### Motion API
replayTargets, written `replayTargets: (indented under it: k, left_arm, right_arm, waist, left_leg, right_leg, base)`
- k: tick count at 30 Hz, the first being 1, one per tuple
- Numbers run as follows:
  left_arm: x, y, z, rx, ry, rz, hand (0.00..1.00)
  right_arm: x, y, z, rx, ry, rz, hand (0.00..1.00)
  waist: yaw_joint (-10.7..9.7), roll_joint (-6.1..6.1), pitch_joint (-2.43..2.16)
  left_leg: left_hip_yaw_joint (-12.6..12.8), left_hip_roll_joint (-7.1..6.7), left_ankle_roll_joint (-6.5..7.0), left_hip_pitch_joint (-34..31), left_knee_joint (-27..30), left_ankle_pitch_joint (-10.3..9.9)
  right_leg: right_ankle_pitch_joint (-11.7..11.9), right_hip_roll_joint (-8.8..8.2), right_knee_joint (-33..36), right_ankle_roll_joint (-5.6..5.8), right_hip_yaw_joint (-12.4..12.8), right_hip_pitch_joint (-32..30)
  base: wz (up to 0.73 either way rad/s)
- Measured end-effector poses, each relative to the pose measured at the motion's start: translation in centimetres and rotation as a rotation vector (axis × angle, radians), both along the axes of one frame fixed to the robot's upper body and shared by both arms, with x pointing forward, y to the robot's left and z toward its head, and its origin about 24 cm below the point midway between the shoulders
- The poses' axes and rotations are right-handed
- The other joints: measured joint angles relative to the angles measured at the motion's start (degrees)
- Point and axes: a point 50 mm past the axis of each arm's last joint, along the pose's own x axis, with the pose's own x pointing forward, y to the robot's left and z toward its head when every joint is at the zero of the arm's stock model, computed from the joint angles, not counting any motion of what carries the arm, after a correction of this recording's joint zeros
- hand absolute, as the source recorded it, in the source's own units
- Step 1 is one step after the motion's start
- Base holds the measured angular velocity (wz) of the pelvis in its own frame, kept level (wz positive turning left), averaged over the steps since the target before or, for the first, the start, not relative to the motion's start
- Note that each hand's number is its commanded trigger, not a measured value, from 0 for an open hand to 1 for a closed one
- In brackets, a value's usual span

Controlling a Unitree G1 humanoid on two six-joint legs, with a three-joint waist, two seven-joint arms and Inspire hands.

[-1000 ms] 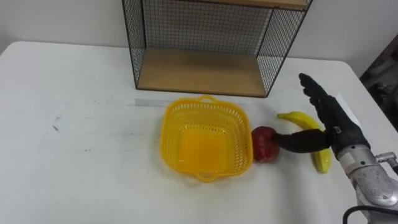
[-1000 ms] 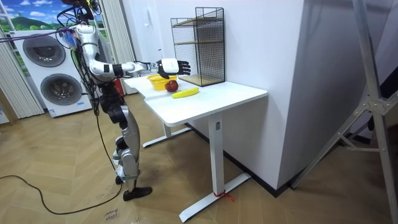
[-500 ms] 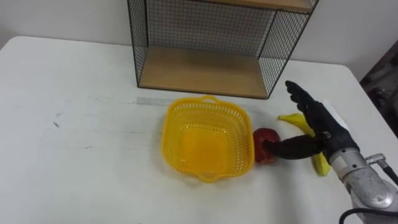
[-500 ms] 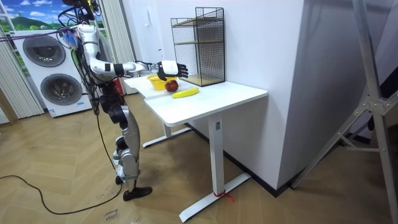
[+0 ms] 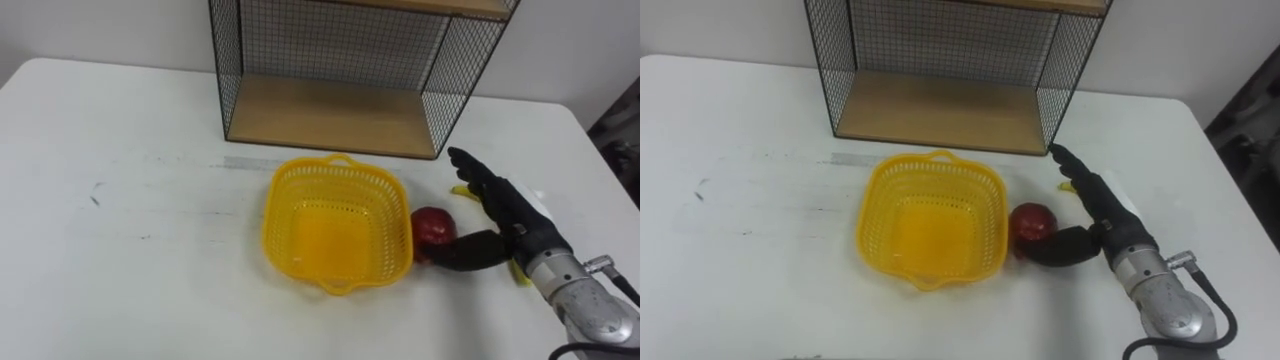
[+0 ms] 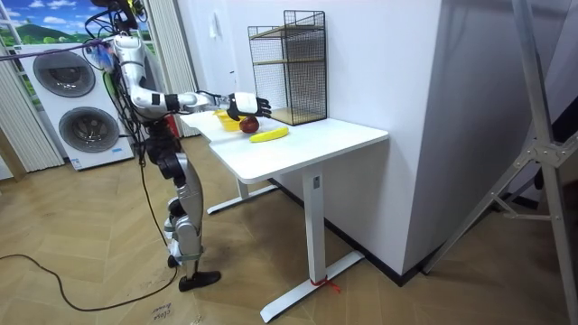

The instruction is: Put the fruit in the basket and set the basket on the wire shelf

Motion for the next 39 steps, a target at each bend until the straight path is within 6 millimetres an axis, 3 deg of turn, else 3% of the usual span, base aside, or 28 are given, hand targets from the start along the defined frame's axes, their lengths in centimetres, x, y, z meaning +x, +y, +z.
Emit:
replayTargets:
  k: [6, 16, 39]
  left_arm:
    - [-0.1, 0.0, -0.1, -0.001, 0.010, 0.003, 0.00]
    - [-0.3, 0.0, -0.2, -0.003, 0.025, 0.007, 0.00]
    - [-0.7, 0.0, -0.3, -0.005, 0.047, 0.009, 0.00]
  right_arm:
    - [-0.1, 0.2, -0.4, -0.029, 0.018, 0.014, 0.00]
    - [-0.8, 0.2, -3.0, -0.059, 0.138, 0.017, 0.00]
    - [-1.0, 0.2, -3.4, -0.061, 0.159, 0.016, 0.00]
  waist:
    - [0.0, 0.11, 0.01]
    - [0.2, -0.01, 0.00]
    - [0.3, -0.40, 0.08]
  left_leg:
    - [0.0, 0.02, 0.00, 0.1, 0.0, 0.0]
    - [0.0, 0.00, 0.00, 0.0, 0.0, 0.0]
    - [-0.5, -0.03, 0.00, 0.0, 0.1, 0.0]
  right_leg:
    - [0.0, 0.10, 0.0, -0.02, 0.2, 0.0]
    - [0.0, 0.08, -0.2, -0.01, 0.3, 0.0]
    - [0.0, 0.05, -0.2, -0.01, 0.2, 0.2]
  base:
    - [0.00]
    - [0.00]
    - [0.00]
